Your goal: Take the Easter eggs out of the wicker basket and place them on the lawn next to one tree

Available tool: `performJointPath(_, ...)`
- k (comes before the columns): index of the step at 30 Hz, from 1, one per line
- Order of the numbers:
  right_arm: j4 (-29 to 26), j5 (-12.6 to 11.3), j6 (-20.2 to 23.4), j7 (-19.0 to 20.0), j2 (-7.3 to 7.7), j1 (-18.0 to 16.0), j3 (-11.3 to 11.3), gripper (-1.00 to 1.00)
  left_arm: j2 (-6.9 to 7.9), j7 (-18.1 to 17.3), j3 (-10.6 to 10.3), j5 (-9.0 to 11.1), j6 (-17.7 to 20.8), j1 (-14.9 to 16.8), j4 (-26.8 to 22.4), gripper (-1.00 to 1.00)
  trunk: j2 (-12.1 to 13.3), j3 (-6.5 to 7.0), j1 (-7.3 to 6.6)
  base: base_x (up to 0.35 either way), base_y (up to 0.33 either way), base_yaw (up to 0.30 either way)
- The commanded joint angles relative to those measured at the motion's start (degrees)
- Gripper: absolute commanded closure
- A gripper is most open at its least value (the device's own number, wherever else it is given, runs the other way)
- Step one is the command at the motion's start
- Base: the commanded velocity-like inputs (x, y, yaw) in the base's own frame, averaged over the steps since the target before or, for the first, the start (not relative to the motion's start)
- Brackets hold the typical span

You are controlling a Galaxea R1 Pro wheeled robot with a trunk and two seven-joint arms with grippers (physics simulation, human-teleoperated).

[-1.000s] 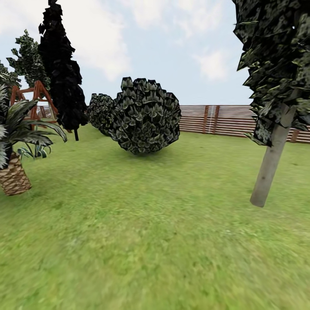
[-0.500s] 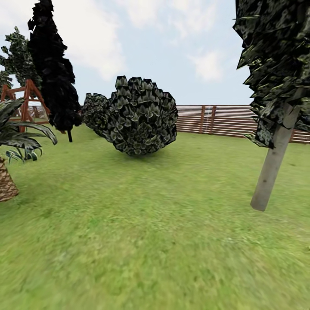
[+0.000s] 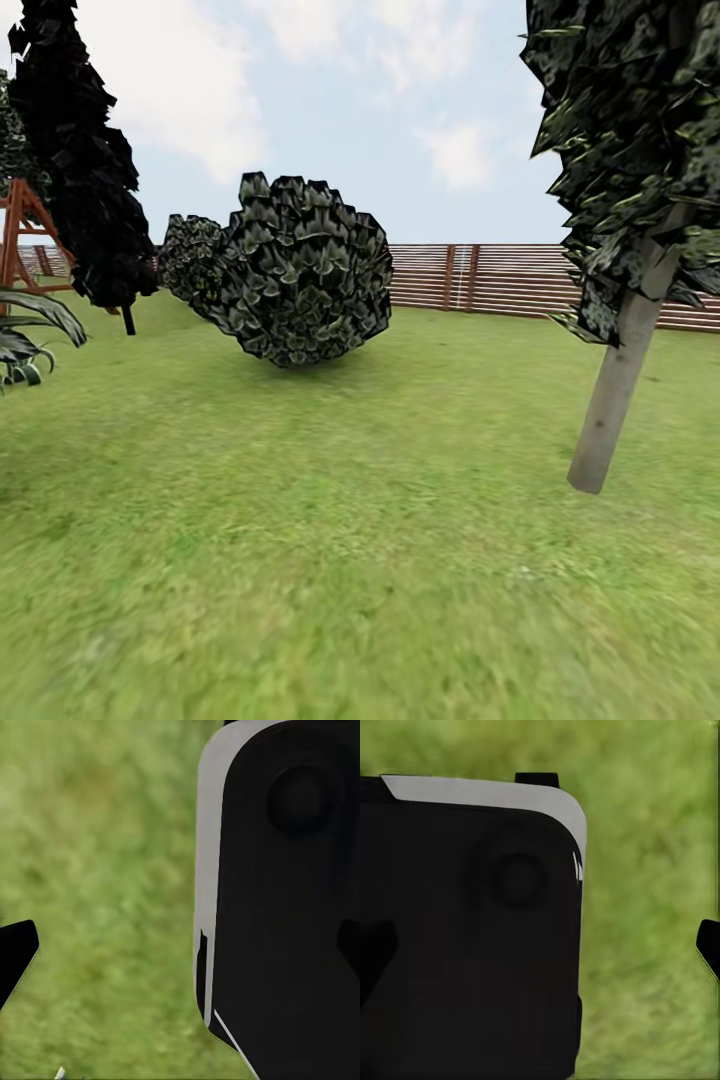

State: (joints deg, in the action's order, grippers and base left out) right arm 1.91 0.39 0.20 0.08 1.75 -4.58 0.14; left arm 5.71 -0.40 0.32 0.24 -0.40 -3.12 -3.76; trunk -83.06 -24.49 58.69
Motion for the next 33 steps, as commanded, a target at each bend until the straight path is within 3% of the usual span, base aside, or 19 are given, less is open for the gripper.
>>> performJointPath(1,0.11,0.05,0.02,0.01,0.0,-0.08,0.02,-1.0,0.01,-0.04,0.03,0.02,-0.04,-0.04,-0.11,-1.0,-0.02,-0.05,0.04,0.335,0.0,-0.002)
performJointPath(13,0.11,0.05,0.03,0.01,0.01,-0.08,-0.01,-1.0,0.01,-0.04,0.03,0.02,-0.04,-0.04,-0.11,-1.0,-0.02,-0.05,0.04,0.335,0.0,-0.103)
performJointPath(33,0.11,0.05,0.06,0.0,0.0,-0.08,-0.04,-1.0,0.01,-0.04,0.03,0.02,-0.04,-0.04,-0.11,-1.0,-0.02,-0.05,0.04,0.335,0.0,-0.004)
